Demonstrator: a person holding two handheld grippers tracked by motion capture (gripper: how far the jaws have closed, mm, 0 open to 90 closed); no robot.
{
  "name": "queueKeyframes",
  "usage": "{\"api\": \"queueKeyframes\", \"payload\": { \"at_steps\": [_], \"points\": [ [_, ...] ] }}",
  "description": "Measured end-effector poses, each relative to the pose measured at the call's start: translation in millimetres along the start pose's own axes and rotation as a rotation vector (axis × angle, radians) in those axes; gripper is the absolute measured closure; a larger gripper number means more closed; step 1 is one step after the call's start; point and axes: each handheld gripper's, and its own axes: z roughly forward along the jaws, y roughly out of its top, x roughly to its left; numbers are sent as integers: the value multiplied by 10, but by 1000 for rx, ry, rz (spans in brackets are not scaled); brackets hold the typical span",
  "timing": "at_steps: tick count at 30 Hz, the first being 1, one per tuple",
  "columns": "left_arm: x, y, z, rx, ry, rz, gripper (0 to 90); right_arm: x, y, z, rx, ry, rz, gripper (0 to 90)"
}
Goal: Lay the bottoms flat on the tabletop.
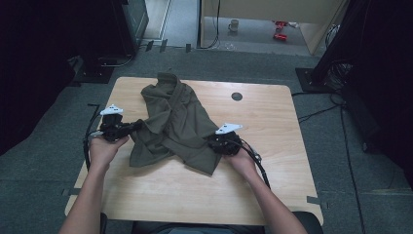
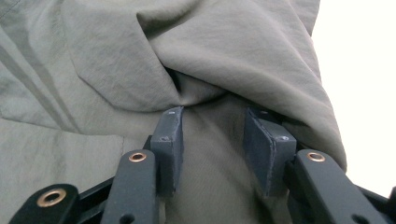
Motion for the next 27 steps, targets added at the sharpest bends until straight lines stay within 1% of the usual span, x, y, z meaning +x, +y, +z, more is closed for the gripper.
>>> {"api": "queueKeyframes", "payload": {
  "at_steps": [3,4,9,10,13,17,19,20,21,23,24,25,27],
  "points": [
    [66,-74,-40,2,11,-27,889,-18,19,7,4,9,20,577],
    [86,-99,-46,5,11,-37,888,-22,32,6,13,11,25,577],
    [189,-208,-77,15,27,-75,886,-27,88,11,46,11,31,581],
    [206,-230,-77,18,34,-78,885,-21,99,7,46,10,36,584],
    [249,-289,-81,39,74,-73,877,-7,138,-7,25,17,28,589],
    [311,-357,-94,37,73,-89,870,22,178,-30,3,17,13,589],
    [341,-391,-94,42,92,-92,863,37,186,-28,-3,18,14,589],
    [359,-408,-90,52,101,-95,857,38,187,-25,-2,18,9,589],
    [374,-425,-84,63,100,-99,853,40,188,-20,-5,17,4,588],
    [394,-454,-75,80,117,-90,819,51,191,-12,-4,16,6,588],
    [406,-466,-77,77,125,-85,795,54,194,-12,-5,15,4,588],
    [421,-474,-89,67,118,-89,765,52,197,-16,-6,13,-1,588],
    [446,-468,-152,21,88,-102,699,55,207,-24,-19,15,-1,588]
  ]
}}
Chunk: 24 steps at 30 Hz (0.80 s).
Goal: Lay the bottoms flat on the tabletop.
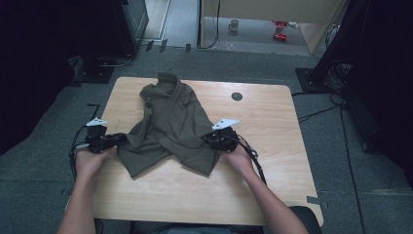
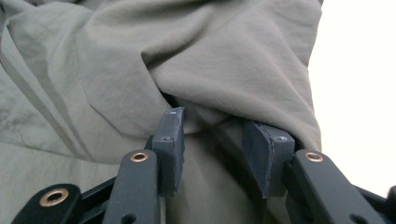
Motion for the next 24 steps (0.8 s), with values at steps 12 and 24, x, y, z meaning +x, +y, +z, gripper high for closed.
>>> {"api": "queueKeyframes", "payload": {
  "at_steps": [12,24],
  "points": [
    [-259,249,-178,-61,-66,78,543,59,159,-17,-8,6,-18,546],
    [-535,373,-2,-50,-103,126,454,25,489,-130,-41,20,37,536]
  ]
}}
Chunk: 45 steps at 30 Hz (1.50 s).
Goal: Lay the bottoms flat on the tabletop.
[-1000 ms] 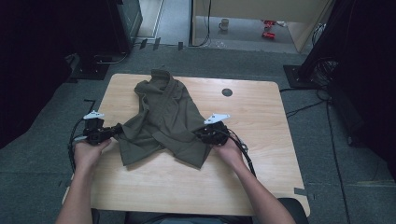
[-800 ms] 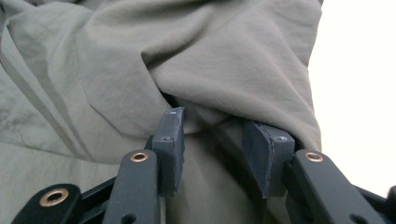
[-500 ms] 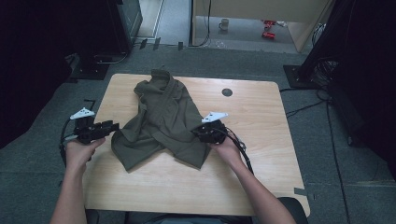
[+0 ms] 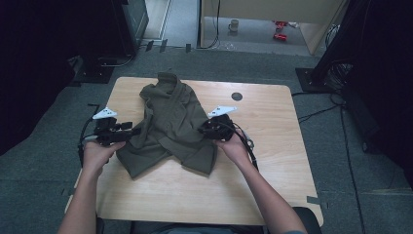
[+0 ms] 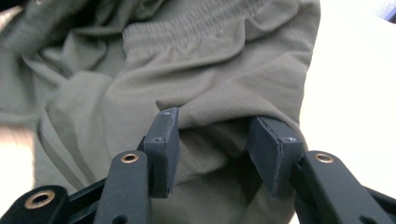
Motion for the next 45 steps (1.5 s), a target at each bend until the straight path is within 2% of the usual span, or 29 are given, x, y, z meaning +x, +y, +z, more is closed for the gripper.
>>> {"api": "queueKeyframes", "payload": {
  "at_steps": [6,11,14,17,19,22,27,31,35,43,45],
  "points": [
    [13,10,256,24,10,3,446,57,25,-156,29,7,0,535],
    [86,-48,468,86,38,-1,446,94,22,-235,17,27,4,522],
    [133,-90,541,105,35,-16,476,130,27,-146,19,35,-18,517],
    [131,-125,589,124,40,7,533,156,29,-16,22,45,-16,513],
    [137,-144,618,146,37,20,591,179,38,70,28,51,-24,512],
    [160,-174,656,172,21,19,683,219,61,184,24,55,-31,510],
    [144,-198,677,179,-3,13,800,270,121,370,19,72,-33,504],
    [109,-230,681,175,-32,9,821,300,182,537,58,88,-22,498],
    [59,-242,676,186,-43,26,828,351,230,649,67,97,-30,494],
    [-6,-298,629,201,-73,31,844,458,277,820,78,101,-51,483],
    [-14,-317,613,205,-84,22,853,493,279,861,84,105,-55,475]
  ]
}}
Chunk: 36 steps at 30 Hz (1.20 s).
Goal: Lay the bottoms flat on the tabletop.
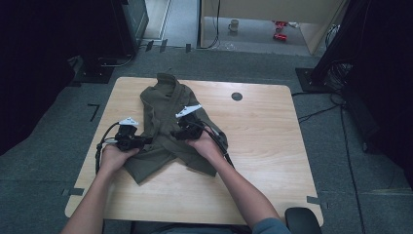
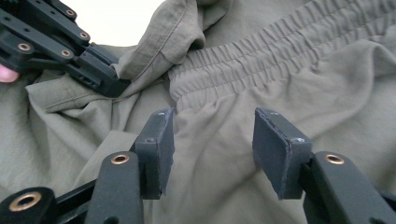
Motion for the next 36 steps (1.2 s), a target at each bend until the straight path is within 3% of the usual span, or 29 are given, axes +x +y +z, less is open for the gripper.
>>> {"api": "queueKeyframes", "payload": {
  "at_steps": [10,15,19,21,23,28,31,36],
  "points": [
    [-104,-91,-75,36,-20,20,864,192,27,224,17,40,-20,465],
    [-108,-95,-97,40,-8,30,865,273,11,324,63,13,-68,458],
    [-117,-100,-98,37,14,41,866,266,-37,379,92,-32,-86,543],
    [-122,-102,-98,36,15,46,866,262,-73,379,68,-49,-120,581],
    [-110,-108,-103,34,10,41,866,257,-77,366,72,-57,-86,650],
    [-103,-136,-109,28,-11,25,868,221,-93,302,96,-61,-62,809],
    [-148,-165,-135,47,-19,39,867,206,-139,262,88,-43,-42,824],
    [-254,-270,-186,62,-57,53,867,303,-262,147,91,-16,-57,830]
  ]
}}
